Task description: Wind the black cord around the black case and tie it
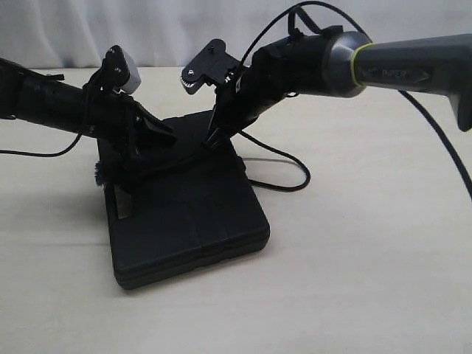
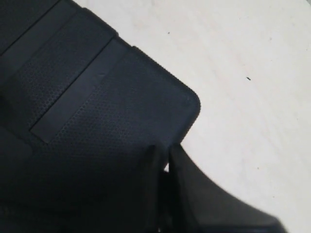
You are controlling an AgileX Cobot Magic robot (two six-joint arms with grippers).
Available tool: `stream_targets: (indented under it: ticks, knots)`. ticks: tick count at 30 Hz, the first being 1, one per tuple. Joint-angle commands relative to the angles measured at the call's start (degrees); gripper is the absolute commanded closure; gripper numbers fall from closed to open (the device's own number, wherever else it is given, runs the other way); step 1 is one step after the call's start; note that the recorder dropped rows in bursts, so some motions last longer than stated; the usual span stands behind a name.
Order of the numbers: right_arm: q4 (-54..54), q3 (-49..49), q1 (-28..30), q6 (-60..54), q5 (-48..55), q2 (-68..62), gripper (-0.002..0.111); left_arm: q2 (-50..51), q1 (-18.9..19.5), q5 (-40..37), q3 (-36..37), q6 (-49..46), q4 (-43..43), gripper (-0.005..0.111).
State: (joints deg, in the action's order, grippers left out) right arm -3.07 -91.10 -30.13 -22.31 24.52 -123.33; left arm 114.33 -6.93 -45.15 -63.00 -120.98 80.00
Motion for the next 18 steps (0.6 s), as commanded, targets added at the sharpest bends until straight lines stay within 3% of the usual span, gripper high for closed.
stream_targets:
  ticks: [1,18]
  knots:
    - [2.64,-0.17,0.00,-0.33,-0.83,4.43,0.104,0.08,-0.30,-1.05,-0.61,-1.85,0.19,0.088]
    - [11.63,-0.17,0.00,-0.33,-6.68,18.11,0.104,0.08,-0.39,-3.93,-0.61,-1.85,-0.48,0.088]
